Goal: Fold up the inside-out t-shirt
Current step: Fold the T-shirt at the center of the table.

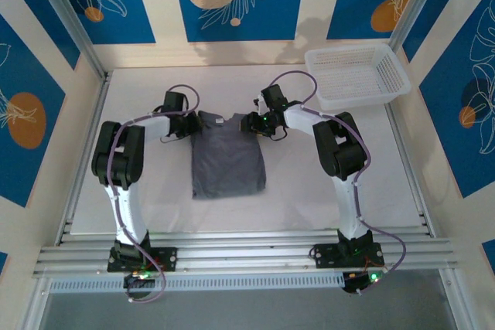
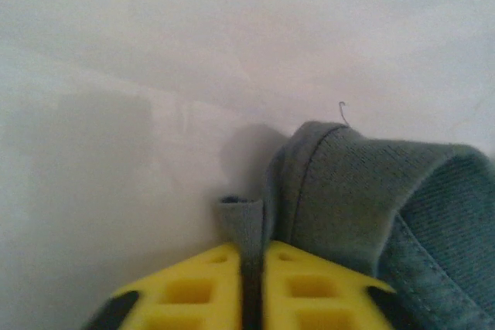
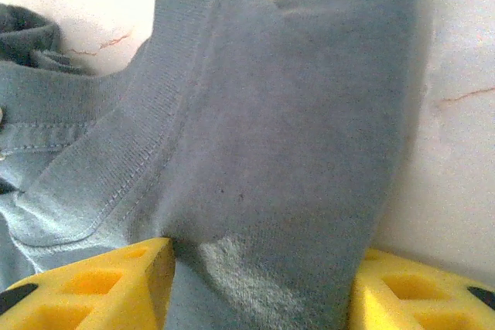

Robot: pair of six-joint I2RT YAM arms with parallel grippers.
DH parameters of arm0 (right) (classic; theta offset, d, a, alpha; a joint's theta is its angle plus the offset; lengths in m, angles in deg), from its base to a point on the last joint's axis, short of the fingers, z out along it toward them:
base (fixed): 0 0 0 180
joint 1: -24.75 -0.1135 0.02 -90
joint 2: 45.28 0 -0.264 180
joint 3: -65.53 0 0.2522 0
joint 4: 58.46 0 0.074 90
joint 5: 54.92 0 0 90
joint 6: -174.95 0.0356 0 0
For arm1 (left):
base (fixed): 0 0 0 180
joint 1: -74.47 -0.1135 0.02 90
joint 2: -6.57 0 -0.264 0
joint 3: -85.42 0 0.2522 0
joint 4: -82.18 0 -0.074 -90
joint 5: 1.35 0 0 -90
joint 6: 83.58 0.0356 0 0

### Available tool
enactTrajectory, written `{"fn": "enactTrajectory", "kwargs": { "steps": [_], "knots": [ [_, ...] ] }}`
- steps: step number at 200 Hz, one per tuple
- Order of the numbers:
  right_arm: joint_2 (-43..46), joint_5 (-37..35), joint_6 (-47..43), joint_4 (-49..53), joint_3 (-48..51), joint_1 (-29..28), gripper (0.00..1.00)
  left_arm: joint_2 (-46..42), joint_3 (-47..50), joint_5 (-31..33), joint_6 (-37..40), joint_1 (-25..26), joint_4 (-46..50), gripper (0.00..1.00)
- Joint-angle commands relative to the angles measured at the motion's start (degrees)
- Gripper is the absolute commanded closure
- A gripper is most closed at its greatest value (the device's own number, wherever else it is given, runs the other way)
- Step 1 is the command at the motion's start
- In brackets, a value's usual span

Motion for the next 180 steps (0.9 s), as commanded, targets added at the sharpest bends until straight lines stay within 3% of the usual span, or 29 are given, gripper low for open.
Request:
{"fn": "enactTrajectory", "kwargs": {
  "steps": [1,20,31,46,92,119,180],
  "knots": [
    [4.4,0.2,-0.2,4.9,1.1,0.4,0.43,1.7,-0.9,-2.3,2.0,1.9,2.9,1.0],
    [8.8,-2.5,-1.3,4.5,3.8,1.3,0.36,-1.5,0.3,-2.5,3.0,1.9,3.3,1.0],
    [10.9,-4.2,-1.8,2.4,6.6,2.0,0.22,-3.0,0.7,-1.5,3.8,1.8,4.2,1.0],
    [11.2,-4.8,-1.8,0.2,9.0,2.6,0.16,-4.2,1.0,-0.8,5.0,1.8,5.2,1.0],
    [3.1,-4.2,0.4,4.0,3.7,1.6,0.24,-4.2,1.5,-2.4,5.2,1.8,4.9,1.0],
    [0.9,-2.7,1.0,4.1,3.1,0.0,0.35,-4.0,1.5,-2.5,5.2,1.9,4.8,1.0],
    [-3.0,-2.2,2.2,3.7,0.6,-3.1,0.38,-3.6,2.3,-4.3,4.1,1.9,2.4,1.0]
  ]
}}
